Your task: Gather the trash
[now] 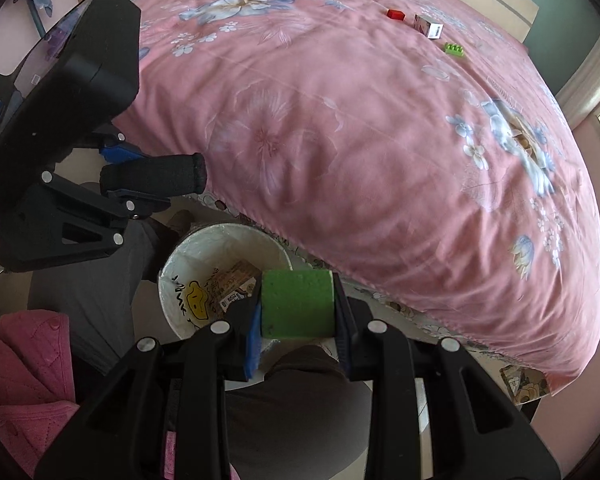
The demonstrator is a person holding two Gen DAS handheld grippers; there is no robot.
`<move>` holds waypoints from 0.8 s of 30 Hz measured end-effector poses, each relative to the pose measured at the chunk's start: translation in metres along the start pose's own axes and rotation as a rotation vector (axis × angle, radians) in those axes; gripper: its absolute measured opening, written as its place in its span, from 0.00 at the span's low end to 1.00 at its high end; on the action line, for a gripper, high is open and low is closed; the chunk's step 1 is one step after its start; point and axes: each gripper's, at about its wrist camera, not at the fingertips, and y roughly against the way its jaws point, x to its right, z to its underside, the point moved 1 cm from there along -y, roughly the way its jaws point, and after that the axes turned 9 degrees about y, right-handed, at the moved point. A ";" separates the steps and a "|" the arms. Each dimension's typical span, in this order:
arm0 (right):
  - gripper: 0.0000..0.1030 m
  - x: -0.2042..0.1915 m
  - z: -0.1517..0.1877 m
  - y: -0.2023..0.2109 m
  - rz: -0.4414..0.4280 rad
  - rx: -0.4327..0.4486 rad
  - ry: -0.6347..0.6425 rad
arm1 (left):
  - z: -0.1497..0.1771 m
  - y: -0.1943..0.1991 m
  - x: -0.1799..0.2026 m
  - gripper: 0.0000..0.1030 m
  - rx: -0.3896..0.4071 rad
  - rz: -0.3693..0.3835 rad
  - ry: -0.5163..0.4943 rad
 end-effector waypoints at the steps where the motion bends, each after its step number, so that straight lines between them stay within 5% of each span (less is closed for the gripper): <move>1: 0.30 -0.002 0.002 -0.007 -0.009 -0.008 -0.002 | 0.001 -0.007 -0.001 0.34 -0.014 0.003 0.001; 24: 0.30 -0.038 0.035 -0.146 -0.153 -0.199 -0.077 | 0.028 -0.134 0.007 0.34 -0.197 0.024 0.080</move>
